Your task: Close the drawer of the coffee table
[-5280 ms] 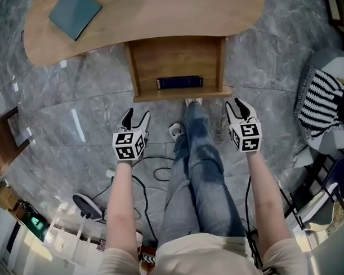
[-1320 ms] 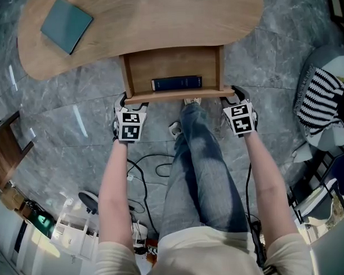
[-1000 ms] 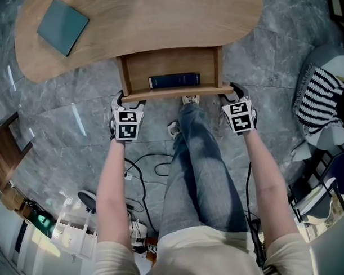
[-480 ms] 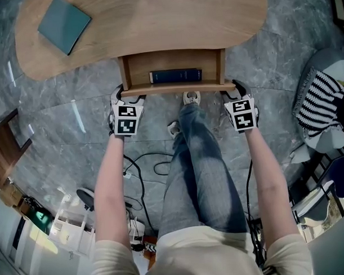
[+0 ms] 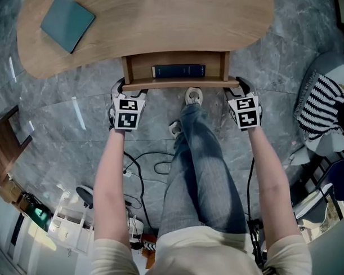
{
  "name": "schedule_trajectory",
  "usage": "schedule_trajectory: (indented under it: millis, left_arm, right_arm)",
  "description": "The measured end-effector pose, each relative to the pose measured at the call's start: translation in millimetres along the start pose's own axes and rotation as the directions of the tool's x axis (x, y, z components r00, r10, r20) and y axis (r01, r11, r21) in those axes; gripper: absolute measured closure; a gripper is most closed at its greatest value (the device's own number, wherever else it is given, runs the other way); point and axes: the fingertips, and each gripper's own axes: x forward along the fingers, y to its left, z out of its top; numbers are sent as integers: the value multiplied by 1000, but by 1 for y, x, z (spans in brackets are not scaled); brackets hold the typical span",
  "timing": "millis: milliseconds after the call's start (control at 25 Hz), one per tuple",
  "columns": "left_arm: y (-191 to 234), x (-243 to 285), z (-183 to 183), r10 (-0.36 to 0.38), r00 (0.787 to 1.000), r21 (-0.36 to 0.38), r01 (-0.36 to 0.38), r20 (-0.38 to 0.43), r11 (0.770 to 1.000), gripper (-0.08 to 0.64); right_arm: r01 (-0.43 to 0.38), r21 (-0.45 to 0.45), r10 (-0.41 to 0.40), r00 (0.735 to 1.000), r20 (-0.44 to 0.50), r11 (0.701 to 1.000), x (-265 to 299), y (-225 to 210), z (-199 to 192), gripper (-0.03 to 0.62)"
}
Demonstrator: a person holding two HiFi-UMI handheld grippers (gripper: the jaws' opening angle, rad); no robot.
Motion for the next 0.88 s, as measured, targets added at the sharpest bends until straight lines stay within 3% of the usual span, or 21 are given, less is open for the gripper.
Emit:
schedule_trajectory:
  millis: [880]
  left_arm:
    - [21,13,33,8,1000,-25,-8,1,1000,224]
  right_arm:
    - [5,-12,-4,1000,28,1000,12,-23,40,379]
